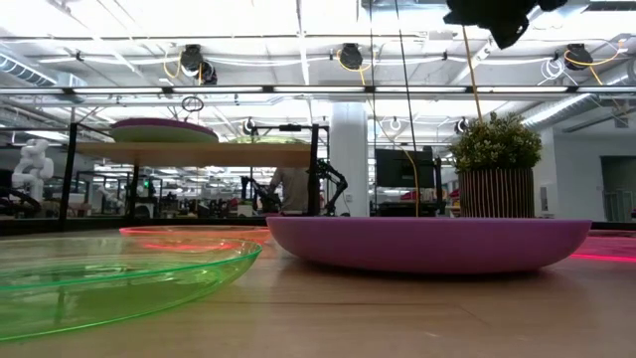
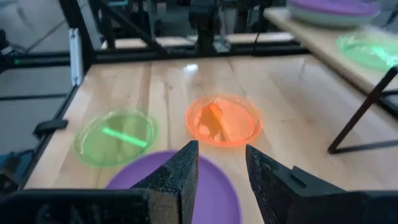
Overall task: Place and stack plates onto a shelf
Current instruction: Stack the transparent pink plate on top of the transparent green plate on the shelf
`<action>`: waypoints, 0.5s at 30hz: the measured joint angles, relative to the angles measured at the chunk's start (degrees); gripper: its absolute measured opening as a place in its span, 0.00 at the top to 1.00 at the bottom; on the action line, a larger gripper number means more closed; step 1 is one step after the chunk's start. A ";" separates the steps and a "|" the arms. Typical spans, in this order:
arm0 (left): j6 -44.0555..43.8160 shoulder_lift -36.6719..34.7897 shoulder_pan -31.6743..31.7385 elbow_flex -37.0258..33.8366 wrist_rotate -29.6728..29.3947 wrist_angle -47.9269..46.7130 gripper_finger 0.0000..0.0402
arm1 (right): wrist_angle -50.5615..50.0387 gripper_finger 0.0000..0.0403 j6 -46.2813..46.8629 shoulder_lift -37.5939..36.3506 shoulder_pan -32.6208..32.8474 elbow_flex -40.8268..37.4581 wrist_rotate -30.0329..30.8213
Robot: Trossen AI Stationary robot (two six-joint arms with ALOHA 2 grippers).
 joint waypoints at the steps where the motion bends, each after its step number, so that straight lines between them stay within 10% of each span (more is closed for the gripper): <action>1: 0.48 0.00 -0.44 0.00 -0.01 0.84 0.74 | -1.28 0.71 0.78 0.00 0.00 0.00 -0.49; 15: 5.79 -0.02 -4.41 0.00 0.00 6.16 0.74 | -25.90 0.71 19.82 2.03 -0.24 0.00 -11.70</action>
